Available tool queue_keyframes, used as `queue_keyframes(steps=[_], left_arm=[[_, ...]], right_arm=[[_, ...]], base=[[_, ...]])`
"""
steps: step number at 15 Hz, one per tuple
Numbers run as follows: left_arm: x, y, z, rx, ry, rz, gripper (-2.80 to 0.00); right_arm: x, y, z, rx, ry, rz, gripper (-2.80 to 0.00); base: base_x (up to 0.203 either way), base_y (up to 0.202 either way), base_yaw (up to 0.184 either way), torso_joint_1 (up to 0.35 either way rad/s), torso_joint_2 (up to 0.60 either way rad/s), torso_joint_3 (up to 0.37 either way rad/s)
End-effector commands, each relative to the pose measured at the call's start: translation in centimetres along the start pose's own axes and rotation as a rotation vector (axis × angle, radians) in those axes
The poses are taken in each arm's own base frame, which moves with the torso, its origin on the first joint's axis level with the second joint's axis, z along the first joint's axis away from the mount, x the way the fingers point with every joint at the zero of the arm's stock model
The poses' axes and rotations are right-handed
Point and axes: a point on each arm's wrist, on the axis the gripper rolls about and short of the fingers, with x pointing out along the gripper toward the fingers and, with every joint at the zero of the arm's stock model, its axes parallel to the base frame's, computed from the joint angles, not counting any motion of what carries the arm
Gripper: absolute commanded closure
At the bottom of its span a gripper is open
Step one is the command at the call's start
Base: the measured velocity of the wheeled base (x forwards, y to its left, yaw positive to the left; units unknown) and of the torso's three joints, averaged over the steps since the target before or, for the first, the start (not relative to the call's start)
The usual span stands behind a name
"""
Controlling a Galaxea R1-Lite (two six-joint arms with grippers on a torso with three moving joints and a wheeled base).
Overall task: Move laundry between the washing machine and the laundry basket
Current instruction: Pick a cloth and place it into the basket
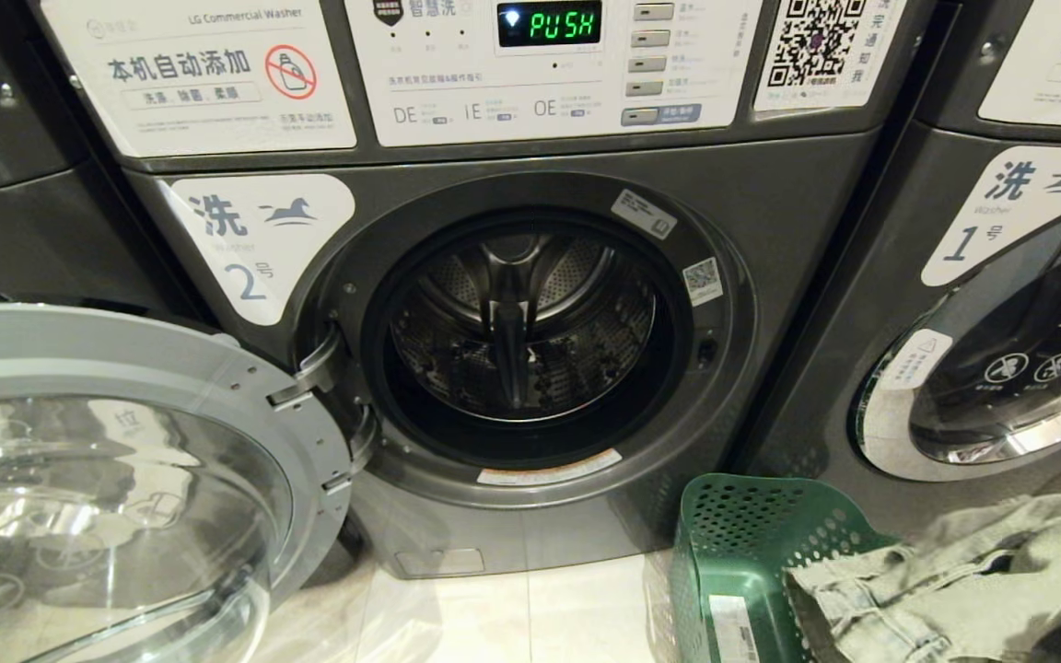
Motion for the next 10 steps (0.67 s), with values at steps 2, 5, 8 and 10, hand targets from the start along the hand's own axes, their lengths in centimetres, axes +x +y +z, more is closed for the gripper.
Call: queue_keyframes(steps=[2,5,8,10], left_arm=[[0.0,0.0,0.0,0.000,0.000,0.001,0.00],[0.0,0.0,0.0,-0.007,0.000,0.001,0.00],[0.0,0.0,0.0,-0.014,0.001,0.001,0.00],[0.0,0.0,0.0,-0.014,0.003,0.003,0.00]], right_arm=[[1.4,0.8,-0.5,-0.039,0.082,-0.030,0.00],[3.1,1.2,-1.1,-0.070,0.180,-0.093,0.00],[4.7,1.8,-2.2,-0.090,0.280,-0.124,0.00],[6.0,2.4,-2.6,-0.047,0.335,-0.118,0.00]], base=[[0.000,0.000,0.000,0.000,0.00,0.000],[0.000,0.000,0.000,0.000,0.00,0.000],[0.000,0.000,0.000,0.000,0.00,0.000],[0.000,0.000,0.000,0.000,0.00,0.000]])
